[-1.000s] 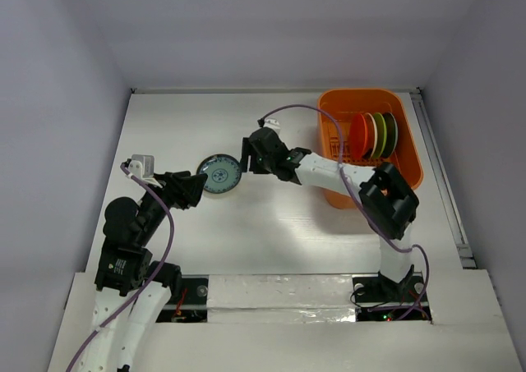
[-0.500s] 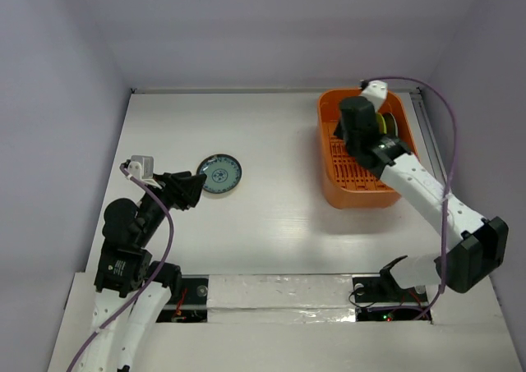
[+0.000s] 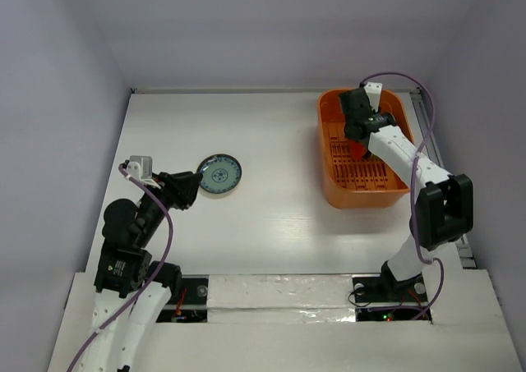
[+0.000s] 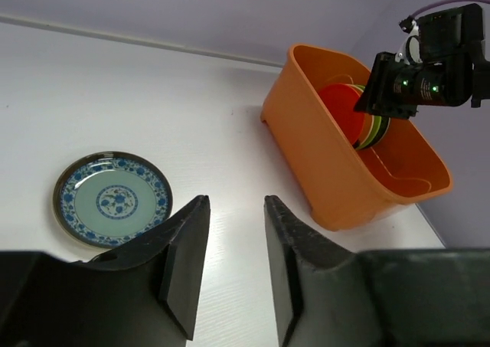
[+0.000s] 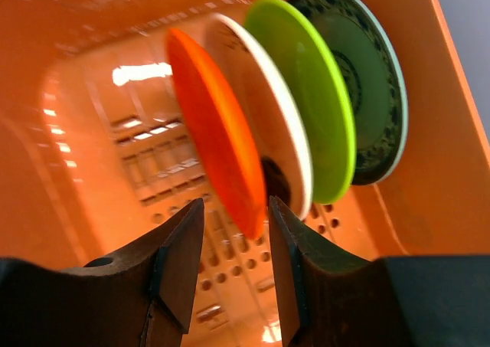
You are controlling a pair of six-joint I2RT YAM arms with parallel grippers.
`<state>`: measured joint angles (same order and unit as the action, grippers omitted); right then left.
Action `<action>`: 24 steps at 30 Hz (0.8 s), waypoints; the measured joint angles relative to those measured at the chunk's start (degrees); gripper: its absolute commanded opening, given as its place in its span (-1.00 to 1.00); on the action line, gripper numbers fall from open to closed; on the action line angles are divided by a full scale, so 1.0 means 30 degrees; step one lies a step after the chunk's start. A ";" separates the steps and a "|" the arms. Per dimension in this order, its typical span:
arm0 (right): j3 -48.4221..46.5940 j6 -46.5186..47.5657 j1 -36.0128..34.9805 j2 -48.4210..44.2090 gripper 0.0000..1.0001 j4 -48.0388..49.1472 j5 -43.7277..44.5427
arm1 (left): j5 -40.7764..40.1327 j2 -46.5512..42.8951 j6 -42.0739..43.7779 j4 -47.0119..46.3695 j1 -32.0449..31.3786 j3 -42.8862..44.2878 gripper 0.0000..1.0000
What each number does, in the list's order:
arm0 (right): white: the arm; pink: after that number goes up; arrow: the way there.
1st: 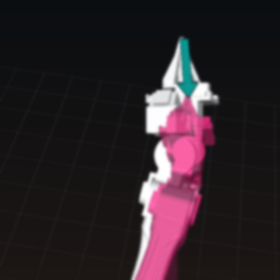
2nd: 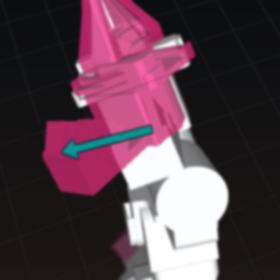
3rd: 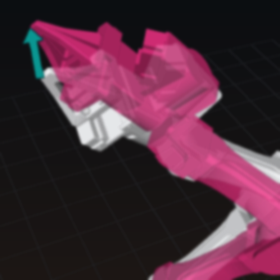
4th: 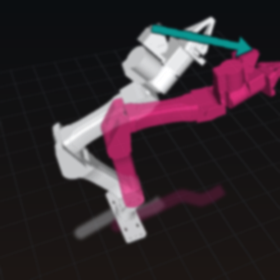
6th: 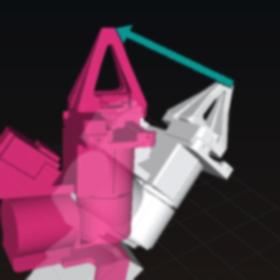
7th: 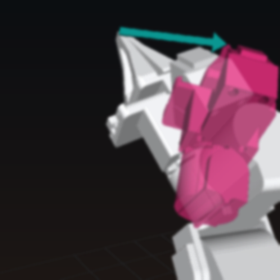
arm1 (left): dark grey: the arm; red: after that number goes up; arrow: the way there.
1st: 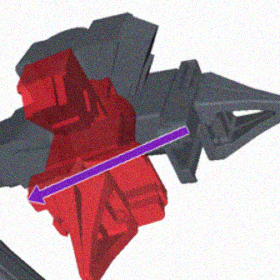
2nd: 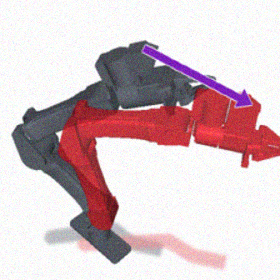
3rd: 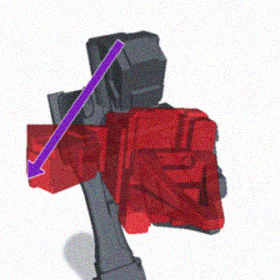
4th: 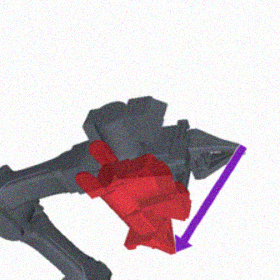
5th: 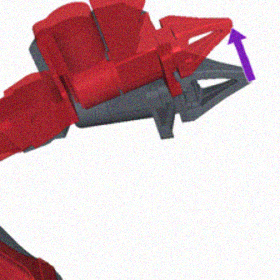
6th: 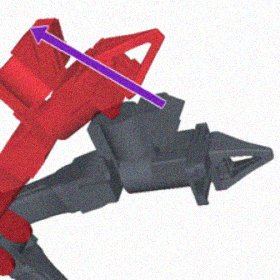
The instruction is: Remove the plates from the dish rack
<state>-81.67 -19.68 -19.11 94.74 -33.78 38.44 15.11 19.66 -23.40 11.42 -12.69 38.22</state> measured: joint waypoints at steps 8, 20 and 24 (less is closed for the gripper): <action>-0.0729 0.0678 0.0503 0.0845 -0.21 -0.0532 0.0211 | -0.0080 -0.0007 -0.0015 0.0007 0.0000 0.0000 -0.18; -0.2106 0.1945 0.0634 0.2652 -0.55 -0.0634 0.0882 | -0.0117 -0.0007 -0.0015 0.0000 0.0000 0.0000 -0.14; -0.2521 0.2470 0.0634 0.2696 -0.70 -0.0758 0.1275 | -0.0117 -0.0007 -0.0015 0.0000 0.0000 0.0000 -0.13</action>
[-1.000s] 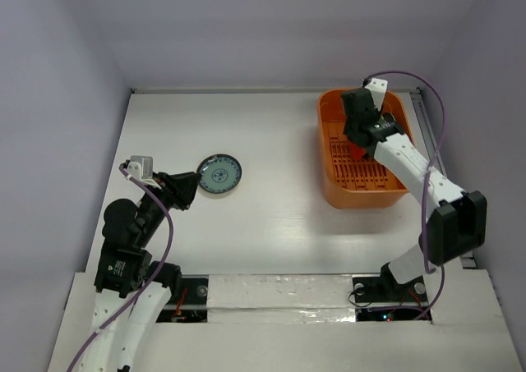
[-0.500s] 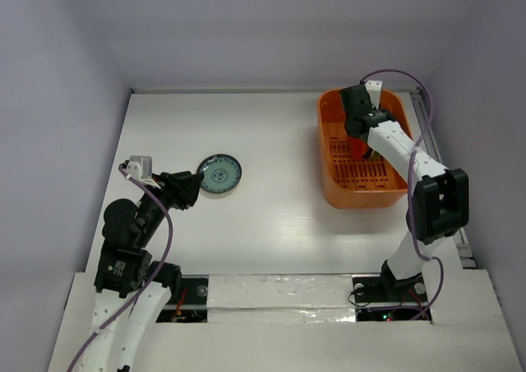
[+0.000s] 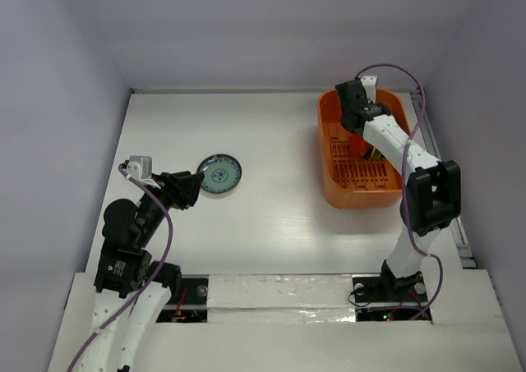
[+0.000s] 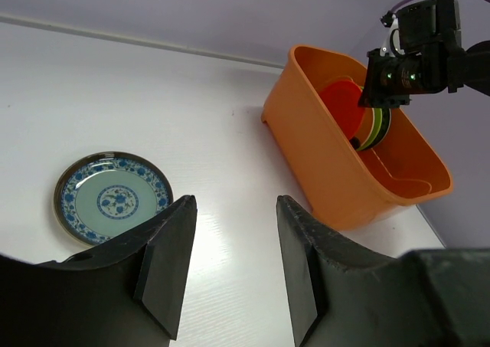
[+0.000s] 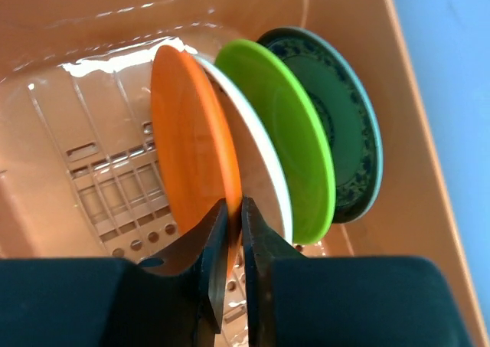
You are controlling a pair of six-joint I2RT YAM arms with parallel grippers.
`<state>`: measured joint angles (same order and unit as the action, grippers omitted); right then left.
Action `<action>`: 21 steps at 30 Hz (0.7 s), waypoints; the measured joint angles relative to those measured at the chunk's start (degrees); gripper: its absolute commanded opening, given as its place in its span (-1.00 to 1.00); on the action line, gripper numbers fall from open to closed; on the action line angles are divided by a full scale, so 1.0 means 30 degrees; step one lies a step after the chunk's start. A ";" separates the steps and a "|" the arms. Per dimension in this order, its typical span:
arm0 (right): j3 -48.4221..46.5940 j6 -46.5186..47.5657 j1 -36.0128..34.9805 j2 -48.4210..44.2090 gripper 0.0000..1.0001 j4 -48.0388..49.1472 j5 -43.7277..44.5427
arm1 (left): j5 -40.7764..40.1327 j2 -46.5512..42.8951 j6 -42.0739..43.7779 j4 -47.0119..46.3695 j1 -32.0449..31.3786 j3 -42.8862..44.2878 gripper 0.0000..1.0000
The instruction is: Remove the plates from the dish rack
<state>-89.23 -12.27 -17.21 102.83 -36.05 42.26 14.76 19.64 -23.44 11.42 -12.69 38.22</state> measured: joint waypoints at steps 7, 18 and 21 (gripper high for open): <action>-0.0248 0.0772 -0.0015 -0.0015 -0.97 -0.0138 0.0495 | -0.0007 -0.0015 0.0000 0.0000 0.0000 0.0000 -0.13; -0.0452 0.1392 -0.1107 -0.2397 -1.00 -0.0874 0.1027 | 0.0000 -0.0255 0.0000 0.0000 0.0000 0.0000 -0.12; -0.0780 0.1450 -0.1552 -0.3381 -1.00 -0.1231 0.1421 | 0.0000 -0.0255 0.0000 0.0000 0.0000 0.0000 -0.12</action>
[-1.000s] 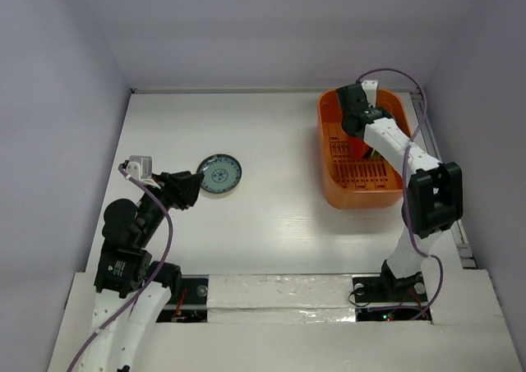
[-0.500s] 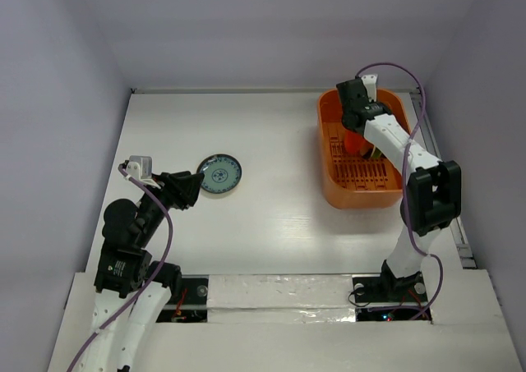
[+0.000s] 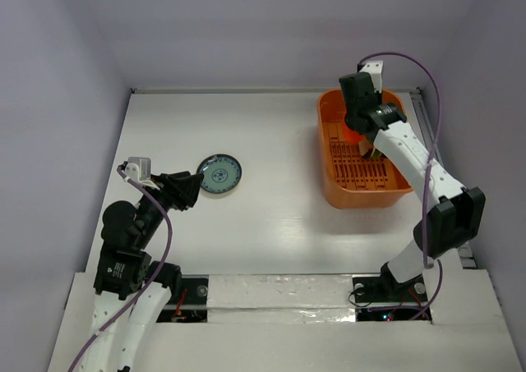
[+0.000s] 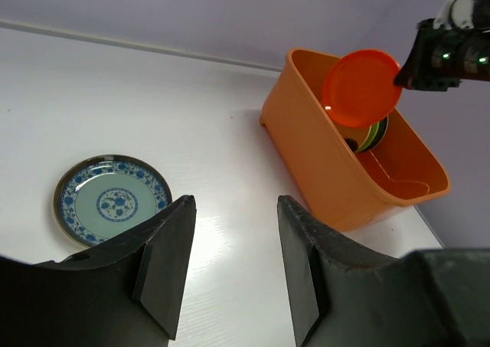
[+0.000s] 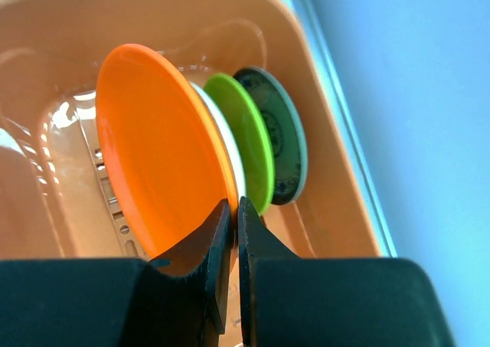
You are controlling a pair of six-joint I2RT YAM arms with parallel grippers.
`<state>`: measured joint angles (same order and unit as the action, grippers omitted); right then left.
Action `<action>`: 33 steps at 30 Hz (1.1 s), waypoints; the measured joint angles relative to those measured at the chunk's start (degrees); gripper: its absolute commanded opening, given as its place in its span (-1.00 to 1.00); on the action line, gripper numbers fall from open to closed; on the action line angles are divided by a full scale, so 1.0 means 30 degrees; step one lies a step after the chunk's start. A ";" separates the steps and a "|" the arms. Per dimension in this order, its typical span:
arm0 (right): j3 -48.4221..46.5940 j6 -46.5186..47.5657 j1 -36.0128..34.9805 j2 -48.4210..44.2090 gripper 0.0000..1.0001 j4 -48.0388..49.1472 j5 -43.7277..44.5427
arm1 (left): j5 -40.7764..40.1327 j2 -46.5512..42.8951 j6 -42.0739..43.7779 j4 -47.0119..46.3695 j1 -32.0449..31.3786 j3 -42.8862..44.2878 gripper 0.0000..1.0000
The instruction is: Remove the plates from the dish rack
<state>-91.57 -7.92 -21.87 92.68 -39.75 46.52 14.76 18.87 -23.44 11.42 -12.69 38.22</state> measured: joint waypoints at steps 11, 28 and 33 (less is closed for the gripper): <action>-0.0874 -0.1486 -0.4699 -0.4197 -1.00 0.0597 0.0284 | 0.0000 0.0066 0.0000 0.0007 0.0015 0.0000 -0.13; -0.0699 -0.9828 -0.8378 0.7825 -1.00 0.9894 -1.2772 | -0.0495 0.0044 0.0007 0.0022 0.0182 0.0000 -0.14; -0.0270 -1.1584 -0.8386 0.8757 -0.96 1.1774 -1.3894 | -0.0488 0.0044 0.0000 0.0022 0.0182 0.0000 -0.14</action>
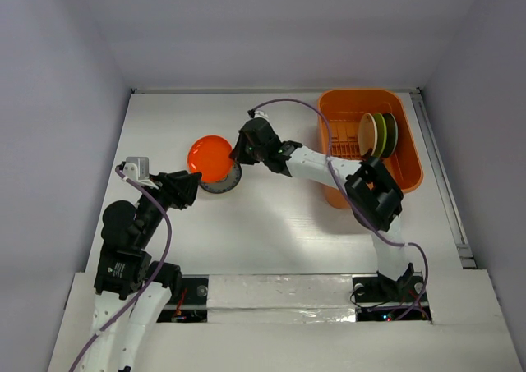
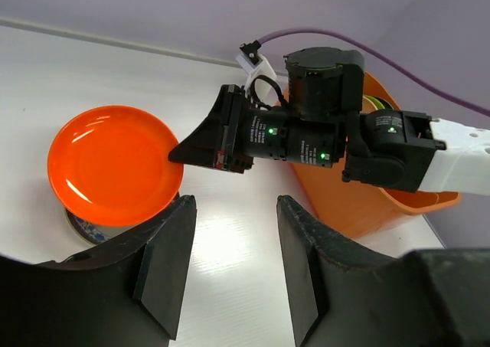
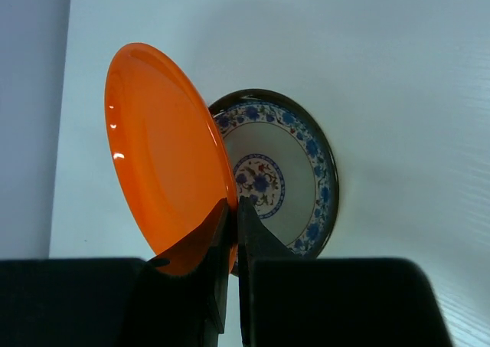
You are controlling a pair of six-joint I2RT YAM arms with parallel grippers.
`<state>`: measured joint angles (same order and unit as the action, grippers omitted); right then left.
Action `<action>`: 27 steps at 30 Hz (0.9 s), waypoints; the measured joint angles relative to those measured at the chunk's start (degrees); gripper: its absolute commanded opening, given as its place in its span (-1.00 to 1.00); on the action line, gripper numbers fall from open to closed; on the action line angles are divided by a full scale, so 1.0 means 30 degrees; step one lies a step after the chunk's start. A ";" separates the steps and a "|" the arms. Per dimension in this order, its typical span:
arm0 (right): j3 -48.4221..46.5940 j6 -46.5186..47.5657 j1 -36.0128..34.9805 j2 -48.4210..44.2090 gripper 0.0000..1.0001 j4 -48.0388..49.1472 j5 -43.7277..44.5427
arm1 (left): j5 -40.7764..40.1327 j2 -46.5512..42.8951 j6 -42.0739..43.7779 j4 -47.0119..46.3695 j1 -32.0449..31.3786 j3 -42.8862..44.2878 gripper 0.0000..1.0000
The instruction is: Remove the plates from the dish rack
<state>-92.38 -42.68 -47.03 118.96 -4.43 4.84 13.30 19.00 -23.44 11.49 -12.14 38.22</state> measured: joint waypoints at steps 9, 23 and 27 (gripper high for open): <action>0.1756 -0.1399 0.0000 0.0255 -0.84 0.1654 -0.0401 | 0.0000 0.0000 0.0000 0.0000 0.0000 0.0000 -0.14; 0.3337 -0.1683 -0.0044 0.0189 0.19 0.2047 -0.0189 | 0.0051 0.0000 0.0000 0.0000 0.0000 0.0000 -0.13; 0.3985 -0.1180 -0.0240 -0.0095 0.20 0.1530 0.0415 | 0.0058 -0.0007 0.0000 0.0000 0.0000 0.0000 -0.13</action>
<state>-80.42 -46.22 -47.75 118.67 0.16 6.09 13.47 18.98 -23.44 11.49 -12.14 38.22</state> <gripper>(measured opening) 0.599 0.433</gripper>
